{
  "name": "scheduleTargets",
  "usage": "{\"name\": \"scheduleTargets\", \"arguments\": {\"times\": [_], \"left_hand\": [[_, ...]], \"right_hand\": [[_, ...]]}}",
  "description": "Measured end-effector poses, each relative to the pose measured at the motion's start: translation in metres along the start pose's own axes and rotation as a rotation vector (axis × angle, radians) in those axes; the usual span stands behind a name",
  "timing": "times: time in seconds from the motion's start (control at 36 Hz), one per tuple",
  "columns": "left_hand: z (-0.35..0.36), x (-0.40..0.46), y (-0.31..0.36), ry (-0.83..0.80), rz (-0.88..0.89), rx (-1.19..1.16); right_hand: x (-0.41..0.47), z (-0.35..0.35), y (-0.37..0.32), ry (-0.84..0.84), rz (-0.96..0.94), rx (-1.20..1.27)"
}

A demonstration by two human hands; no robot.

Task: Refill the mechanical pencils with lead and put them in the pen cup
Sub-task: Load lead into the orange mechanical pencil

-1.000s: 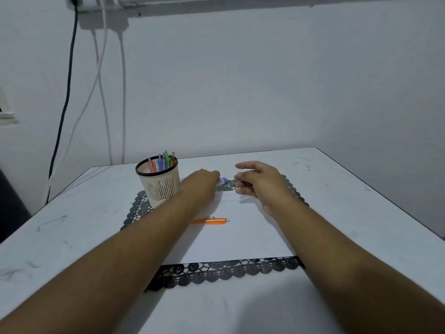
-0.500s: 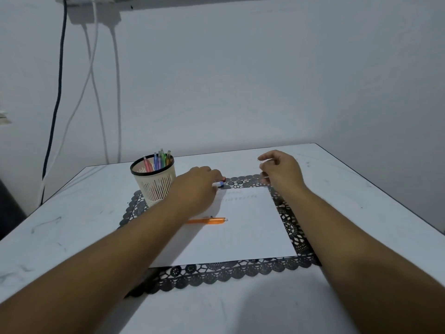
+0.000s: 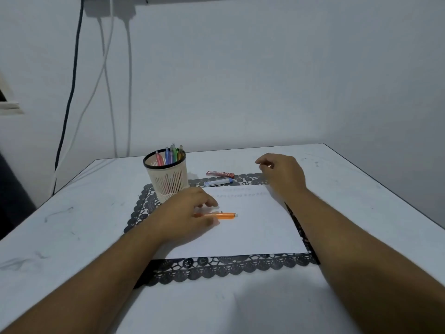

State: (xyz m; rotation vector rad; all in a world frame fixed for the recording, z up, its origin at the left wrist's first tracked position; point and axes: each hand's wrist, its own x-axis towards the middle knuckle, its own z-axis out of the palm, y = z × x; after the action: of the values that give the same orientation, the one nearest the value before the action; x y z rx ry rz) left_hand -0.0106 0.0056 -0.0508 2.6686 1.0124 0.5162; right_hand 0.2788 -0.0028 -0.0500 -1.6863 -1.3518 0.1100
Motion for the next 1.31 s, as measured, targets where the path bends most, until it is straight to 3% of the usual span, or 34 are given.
{"name": "scheduleTargets", "arguments": {"times": [0.31,0.86,1.14,1.31], "left_hand": [[0.006,0.001,0.002,0.021,0.022,0.053],[-0.003,-0.005,-0.001,0.177,-0.088,-0.126],[-0.002,-0.004,0.008,0.279,-0.136,-0.404],[-0.002,-0.005,0.009,0.273,-0.145,-0.399]], "right_hand": [[-0.023,-0.012,-0.031,-0.060,0.111,0.528],[-0.051,0.006,-0.067,-0.220,0.144,0.646],[-0.058,0.011,-0.083,-0.184,0.177,0.815],[-0.062,0.012,-0.088,-0.147,0.153,0.858]]}}
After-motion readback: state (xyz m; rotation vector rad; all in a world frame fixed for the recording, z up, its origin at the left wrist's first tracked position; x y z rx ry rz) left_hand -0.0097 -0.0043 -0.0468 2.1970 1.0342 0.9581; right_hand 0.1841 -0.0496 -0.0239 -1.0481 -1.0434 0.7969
